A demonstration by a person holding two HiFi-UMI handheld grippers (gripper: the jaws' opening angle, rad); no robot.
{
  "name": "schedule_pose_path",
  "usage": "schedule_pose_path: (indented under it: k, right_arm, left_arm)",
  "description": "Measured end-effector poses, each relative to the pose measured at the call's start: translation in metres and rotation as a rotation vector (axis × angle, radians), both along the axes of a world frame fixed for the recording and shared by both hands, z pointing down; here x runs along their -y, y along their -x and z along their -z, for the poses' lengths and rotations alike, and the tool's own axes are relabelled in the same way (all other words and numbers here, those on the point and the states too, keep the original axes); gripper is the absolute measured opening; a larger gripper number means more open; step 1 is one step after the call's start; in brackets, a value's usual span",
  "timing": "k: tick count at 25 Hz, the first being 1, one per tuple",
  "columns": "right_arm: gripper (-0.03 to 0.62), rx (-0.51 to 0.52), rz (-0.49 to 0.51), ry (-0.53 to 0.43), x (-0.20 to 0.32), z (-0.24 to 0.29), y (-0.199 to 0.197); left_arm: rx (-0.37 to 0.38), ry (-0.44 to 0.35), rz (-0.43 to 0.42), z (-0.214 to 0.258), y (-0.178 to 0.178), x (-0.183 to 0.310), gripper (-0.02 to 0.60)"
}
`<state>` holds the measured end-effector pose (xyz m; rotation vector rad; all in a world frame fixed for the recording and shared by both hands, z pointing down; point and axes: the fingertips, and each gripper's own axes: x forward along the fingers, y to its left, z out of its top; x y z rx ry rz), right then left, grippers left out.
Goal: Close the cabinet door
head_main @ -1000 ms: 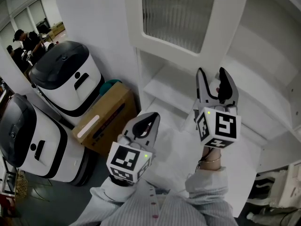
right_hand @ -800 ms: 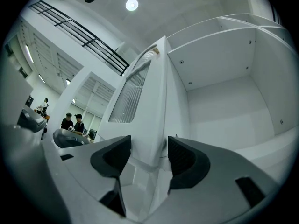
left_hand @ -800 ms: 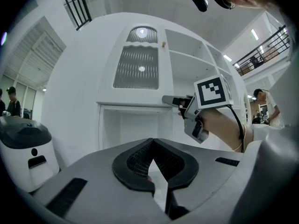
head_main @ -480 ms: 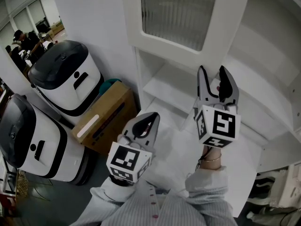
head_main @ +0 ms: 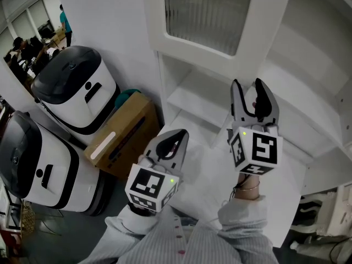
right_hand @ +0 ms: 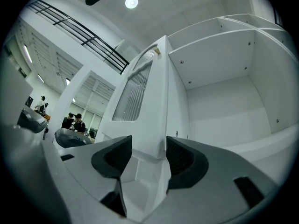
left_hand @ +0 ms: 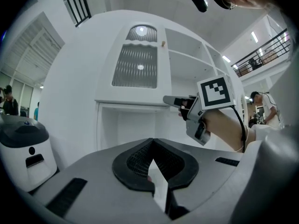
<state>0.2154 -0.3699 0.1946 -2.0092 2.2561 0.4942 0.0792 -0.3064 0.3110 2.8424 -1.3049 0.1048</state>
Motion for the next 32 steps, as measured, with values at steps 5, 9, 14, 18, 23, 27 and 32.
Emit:
schedule_pose_path:
  k: [5, 9, 14, 18, 23, 27, 32]
  right_arm:
    - [0.229, 0.019, 0.028, 0.003, -0.028, -0.002, 0.018]
    - [0.229, 0.062, 0.078, 0.038, -0.051, -0.013, 0.035]
    - [0.177, 0.071, 0.080, 0.134, -0.071, -0.049, 0.053]
    - [0.090, 0.095, 0.080, 0.196, -0.080, -0.077, 0.057]
    - [0.044, 0.127, 0.090, 0.279, -0.085, -0.111, 0.065]
    - [0.031, 0.158, 0.092, 0.303, -0.089, -0.129, 0.069]
    - [0.021, 0.139, 0.086, 0.313, -0.089, -0.134, 0.073]
  left_arm:
    - [0.003, -0.003, -0.075, 0.003, 0.001, -0.006, 0.009]
    - [-0.022, 0.003, -0.157, 0.006, -0.004, -0.004, 0.009]
    - [-0.033, 0.010, -0.248, 0.002, -0.011, -0.003, 0.010]
    - [-0.058, 0.015, -0.284, -0.004, -0.016, -0.001, 0.009]
    - [-0.082, -0.008, -0.328, -0.009, -0.024, 0.000, 0.011]
    - [-0.102, -0.008, -0.339, -0.013, -0.027, 0.001, 0.010]
    - [-0.100, -0.027, -0.344, -0.012, -0.028, 0.004, 0.011]
